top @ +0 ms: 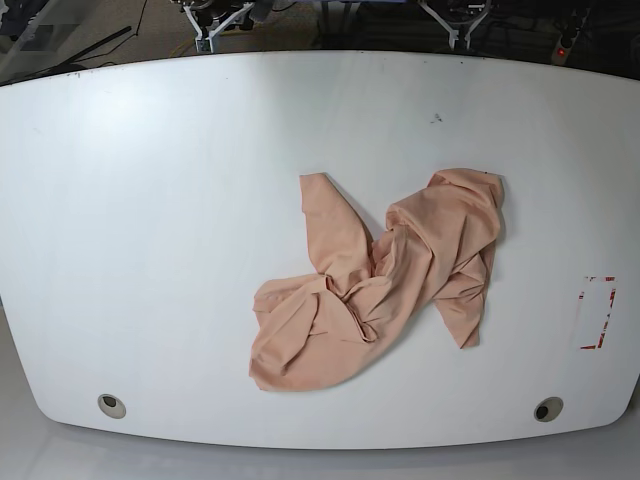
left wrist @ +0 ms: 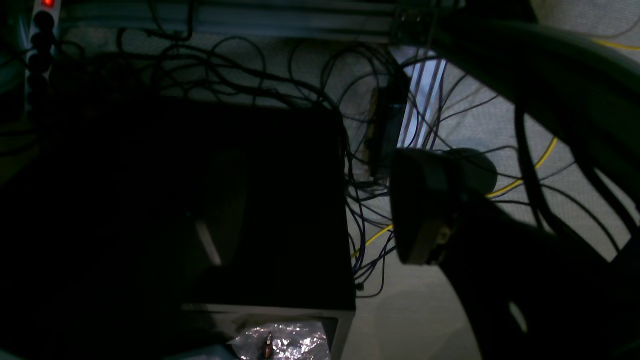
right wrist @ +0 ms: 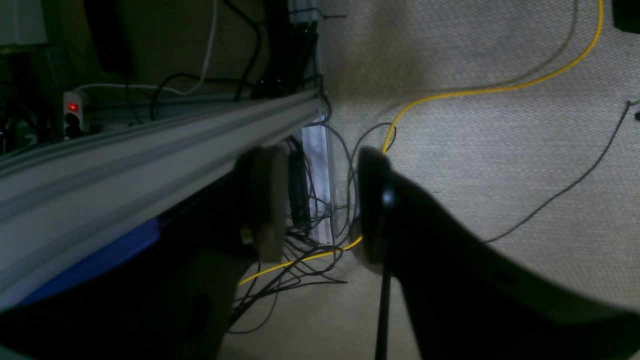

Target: Fold the T-shirt properly

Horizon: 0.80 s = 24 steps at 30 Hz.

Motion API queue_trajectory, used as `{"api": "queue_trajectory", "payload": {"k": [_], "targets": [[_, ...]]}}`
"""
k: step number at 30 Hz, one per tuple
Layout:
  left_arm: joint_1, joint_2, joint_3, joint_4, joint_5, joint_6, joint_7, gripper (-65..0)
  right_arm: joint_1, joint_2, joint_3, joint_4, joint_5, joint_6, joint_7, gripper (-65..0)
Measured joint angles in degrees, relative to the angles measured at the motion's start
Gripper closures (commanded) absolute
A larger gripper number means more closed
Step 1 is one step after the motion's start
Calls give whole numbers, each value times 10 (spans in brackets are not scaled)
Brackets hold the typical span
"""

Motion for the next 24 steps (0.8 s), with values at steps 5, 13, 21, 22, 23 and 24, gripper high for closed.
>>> {"api": "queue_trajectory", "payload": {"k": [5, 13, 21, 22, 23, 24], "targets": [[8, 2, -1, 3, 0, -2, -1, -413, 1, -16, 0, 0, 2, -9, -8, -222], [8, 2, -1, 1, 0, -2, 1, -413, 7, -31, 0, 0, 0, -1, -4, -222], [11, 2, -1, 2, 0, -2, 0, -413, 3, -27, 1, 2, 4, -3, -4, -217], [14, 2, -1, 4, 0, -1, -1, -413, -3, -29, 1, 12, 3, -3, -7, -217], [18, 2, -1, 8, 0, -1, 0, -413, -10, -29, 1, 22, 4, -2, -6, -217], [24, 2, -1, 17, 0, -2, 0, -413, -20, -29, 1, 41, 3, -3, -6, -217]]}}
